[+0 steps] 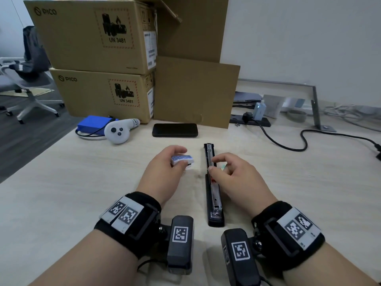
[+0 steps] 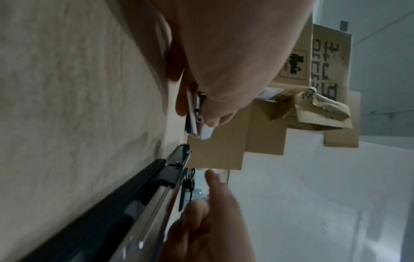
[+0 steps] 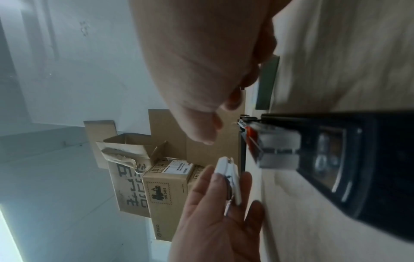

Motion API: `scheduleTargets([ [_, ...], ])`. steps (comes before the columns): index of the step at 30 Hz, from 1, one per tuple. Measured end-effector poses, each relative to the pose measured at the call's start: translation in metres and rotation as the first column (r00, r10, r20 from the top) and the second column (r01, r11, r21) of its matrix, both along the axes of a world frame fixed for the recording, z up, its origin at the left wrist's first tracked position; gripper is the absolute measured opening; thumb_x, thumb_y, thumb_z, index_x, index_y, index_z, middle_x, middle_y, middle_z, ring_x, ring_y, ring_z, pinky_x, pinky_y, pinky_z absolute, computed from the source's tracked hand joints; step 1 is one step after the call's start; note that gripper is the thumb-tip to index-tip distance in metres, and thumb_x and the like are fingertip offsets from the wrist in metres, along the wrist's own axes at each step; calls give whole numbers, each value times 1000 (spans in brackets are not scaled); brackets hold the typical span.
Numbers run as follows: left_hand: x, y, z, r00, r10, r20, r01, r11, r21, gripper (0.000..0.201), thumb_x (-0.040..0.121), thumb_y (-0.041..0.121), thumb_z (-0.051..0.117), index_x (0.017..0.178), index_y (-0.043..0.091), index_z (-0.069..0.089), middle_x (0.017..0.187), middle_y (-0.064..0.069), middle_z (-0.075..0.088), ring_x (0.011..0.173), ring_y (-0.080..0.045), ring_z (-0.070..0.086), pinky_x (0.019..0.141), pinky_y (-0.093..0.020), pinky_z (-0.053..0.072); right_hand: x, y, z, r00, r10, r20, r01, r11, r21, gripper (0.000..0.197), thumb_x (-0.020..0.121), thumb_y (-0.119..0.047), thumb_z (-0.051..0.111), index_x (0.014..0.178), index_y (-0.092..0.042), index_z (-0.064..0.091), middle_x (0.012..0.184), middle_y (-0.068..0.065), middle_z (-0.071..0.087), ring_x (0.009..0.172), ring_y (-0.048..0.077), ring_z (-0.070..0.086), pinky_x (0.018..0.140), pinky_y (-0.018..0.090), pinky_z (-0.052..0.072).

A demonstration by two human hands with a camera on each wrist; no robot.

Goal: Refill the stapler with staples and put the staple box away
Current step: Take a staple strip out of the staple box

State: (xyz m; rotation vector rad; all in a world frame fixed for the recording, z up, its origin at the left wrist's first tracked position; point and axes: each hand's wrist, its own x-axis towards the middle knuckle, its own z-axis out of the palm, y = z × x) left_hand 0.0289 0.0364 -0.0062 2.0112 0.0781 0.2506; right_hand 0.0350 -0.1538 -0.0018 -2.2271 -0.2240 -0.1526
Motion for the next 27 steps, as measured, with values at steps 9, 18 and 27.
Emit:
scheduleTargets([
  [9,-10,-15,5,970,-221,99,240,926,-290,23,82,15,83,100,20,69,77,5,74,59,-3,55,57,-18,44,-6,2,6,935,235,264,-260,963,65,31,95,-21,68,125,-26,71,113,-14,66,104,3,59,85,9,40],
  [18,-13,-18,7,971,-226,83,241,899,-366,22,83,4,80,104,11,78,85,-13,77,62,-5,69,52,-21,53,-7,0,7,910,174,376,-196,980,21,21,93,-26,69,113,-25,71,95,-8,61,88,5,58,78,18,47],
  [27,-9,-13,8,986,-161,49,164,851,-499,15,85,4,78,92,15,72,86,-1,76,77,-13,70,58,-27,57,-5,0,10,998,-21,67,-32,714,700,18,103,-9,54,109,-23,64,87,-1,72,70,15,67,63,29,60],
])
